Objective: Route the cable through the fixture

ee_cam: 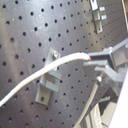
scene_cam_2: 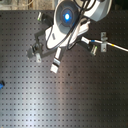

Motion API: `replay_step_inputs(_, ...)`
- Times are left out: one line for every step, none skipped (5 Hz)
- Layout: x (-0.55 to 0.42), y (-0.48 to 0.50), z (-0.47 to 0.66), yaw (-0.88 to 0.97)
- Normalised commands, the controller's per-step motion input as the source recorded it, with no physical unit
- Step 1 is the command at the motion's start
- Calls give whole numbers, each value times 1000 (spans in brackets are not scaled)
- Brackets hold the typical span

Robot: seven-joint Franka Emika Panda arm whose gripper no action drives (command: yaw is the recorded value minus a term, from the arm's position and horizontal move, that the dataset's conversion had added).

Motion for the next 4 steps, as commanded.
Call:
replay_step_inputs(-308, -247, 382, 0)
replay_step_inputs(-324, -214, 320, -66)
replay_step_inputs(-219, -110, 217, -26)
replay_step_inputs(0, 0, 21, 0)
